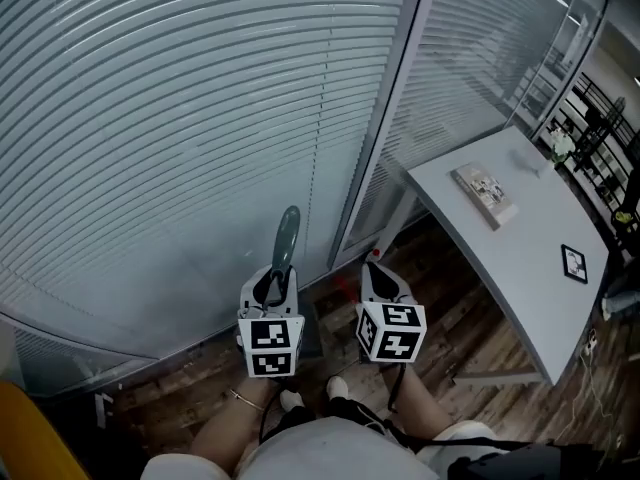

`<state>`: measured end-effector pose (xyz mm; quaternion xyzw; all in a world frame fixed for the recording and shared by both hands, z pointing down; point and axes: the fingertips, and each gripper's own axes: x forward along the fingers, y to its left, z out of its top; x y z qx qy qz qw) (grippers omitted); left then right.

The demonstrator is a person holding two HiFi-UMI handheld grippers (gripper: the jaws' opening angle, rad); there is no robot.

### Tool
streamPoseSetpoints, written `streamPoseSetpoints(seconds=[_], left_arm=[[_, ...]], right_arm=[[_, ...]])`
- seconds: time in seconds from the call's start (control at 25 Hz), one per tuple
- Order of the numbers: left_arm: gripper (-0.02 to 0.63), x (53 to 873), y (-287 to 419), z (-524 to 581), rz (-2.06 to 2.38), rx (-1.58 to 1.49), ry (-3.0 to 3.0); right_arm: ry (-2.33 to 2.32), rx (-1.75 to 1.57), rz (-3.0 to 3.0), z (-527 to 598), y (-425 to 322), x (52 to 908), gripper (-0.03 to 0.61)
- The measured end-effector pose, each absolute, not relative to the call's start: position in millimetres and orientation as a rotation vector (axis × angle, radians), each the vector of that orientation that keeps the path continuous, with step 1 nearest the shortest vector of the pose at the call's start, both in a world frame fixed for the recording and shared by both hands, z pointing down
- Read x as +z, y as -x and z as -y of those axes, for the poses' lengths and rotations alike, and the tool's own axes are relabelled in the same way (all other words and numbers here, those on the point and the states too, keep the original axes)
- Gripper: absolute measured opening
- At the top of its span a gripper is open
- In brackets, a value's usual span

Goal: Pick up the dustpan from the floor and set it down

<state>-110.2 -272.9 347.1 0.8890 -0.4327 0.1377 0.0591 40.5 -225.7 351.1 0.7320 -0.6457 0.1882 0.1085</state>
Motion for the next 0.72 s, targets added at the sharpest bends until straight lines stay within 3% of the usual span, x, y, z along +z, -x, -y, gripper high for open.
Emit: streamPoseSetpoints(seconds=[0.72], left_arm=[[0.097, 377.2, -66.1, 169.0, 0.643, 0.455, -2.925]], right_arm=[[-2.649, 0.692, 1.325, 44.5, -198.7, 370.3, 0.032]])
